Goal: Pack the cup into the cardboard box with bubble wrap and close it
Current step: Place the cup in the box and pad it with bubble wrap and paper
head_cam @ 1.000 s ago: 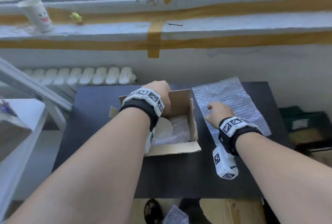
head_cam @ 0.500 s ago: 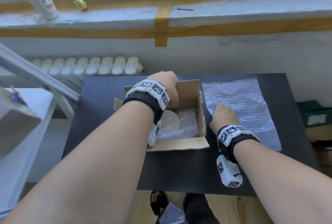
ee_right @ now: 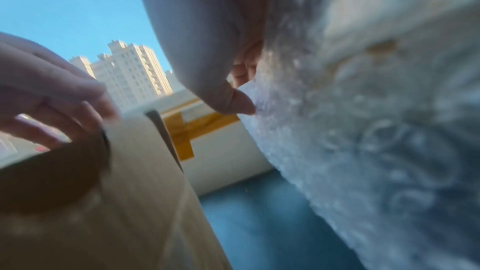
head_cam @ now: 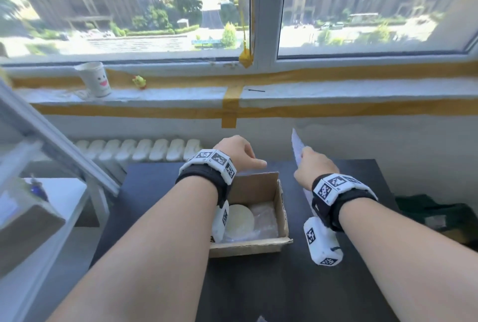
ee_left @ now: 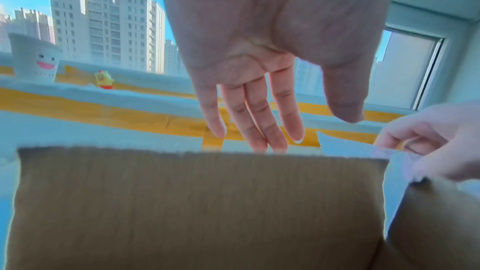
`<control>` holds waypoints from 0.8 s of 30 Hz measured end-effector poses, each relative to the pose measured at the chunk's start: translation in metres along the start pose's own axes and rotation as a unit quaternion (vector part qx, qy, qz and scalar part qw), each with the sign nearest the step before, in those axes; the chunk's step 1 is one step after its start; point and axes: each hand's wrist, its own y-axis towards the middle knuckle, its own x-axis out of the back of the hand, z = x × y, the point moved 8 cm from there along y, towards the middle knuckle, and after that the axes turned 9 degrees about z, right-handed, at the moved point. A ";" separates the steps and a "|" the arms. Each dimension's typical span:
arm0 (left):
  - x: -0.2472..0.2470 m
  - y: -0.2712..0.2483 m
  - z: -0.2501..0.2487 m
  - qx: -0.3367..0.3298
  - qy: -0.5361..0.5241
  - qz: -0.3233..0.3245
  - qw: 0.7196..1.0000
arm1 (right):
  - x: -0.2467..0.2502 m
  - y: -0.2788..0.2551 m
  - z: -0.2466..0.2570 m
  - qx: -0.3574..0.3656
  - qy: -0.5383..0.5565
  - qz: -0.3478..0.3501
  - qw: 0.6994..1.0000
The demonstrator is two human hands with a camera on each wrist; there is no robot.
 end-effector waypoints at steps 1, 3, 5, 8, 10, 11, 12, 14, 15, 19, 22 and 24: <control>0.009 -0.003 -0.004 -0.001 0.001 -0.005 1.000 | 0.013 -0.004 0.007 0.009 0.008 -0.006 1.000; 0.026 -0.011 -0.009 0.003 0.009 -0.015 1.000 | 0.035 -0.012 0.020 0.027 0.022 -0.021 0.999; 0.039 -0.018 -0.009 0.012 0.022 -0.027 0.999 | 0.056 -0.021 0.034 0.044 0.031 -0.039 0.998; 0.052 -0.026 -0.002 0.032 0.023 -0.029 0.999 | 0.082 -0.035 0.053 0.076 0.068 -0.070 0.992; 0.058 -0.030 0.002 0.046 0.012 -0.033 0.998 | 0.094 -0.043 0.065 0.097 0.091 -0.088 0.987; 0.060 -0.031 0.005 0.051 0.001 -0.034 0.998 | 0.099 -0.047 0.071 0.109 0.100 -0.095 0.984; 0.061 -0.031 0.008 0.055 -0.014 -0.036 0.998 | 0.104 -0.051 0.076 0.121 0.114 -0.100 0.981; 0.059 -0.032 0.014 0.064 -0.049 -0.029 0.996 | 0.113 -0.058 0.085 0.147 0.159 -0.116 0.969; 0.058 -0.032 0.017 0.071 -0.071 -0.025 0.995 | 0.118 -0.062 0.090 0.163 0.189 -0.128 0.960; 0.052 -0.034 0.031 0.110 -0.221 -0.022 0.969 | 0.131 -0.068 0.094 0.197 0.362 -0.155 0.898; 0.044 -0.039 0.036 0.108 -0.350 -0.001 0.931 | 0.128 -0.061 0.086 0.177 0.507 -0.112 0.836; 0.044 -0.040 0.035 0.081 -0.436 -0.004 0.896 | 0.122 -0.055 0.082 0.164 0.528 -0.082 0.829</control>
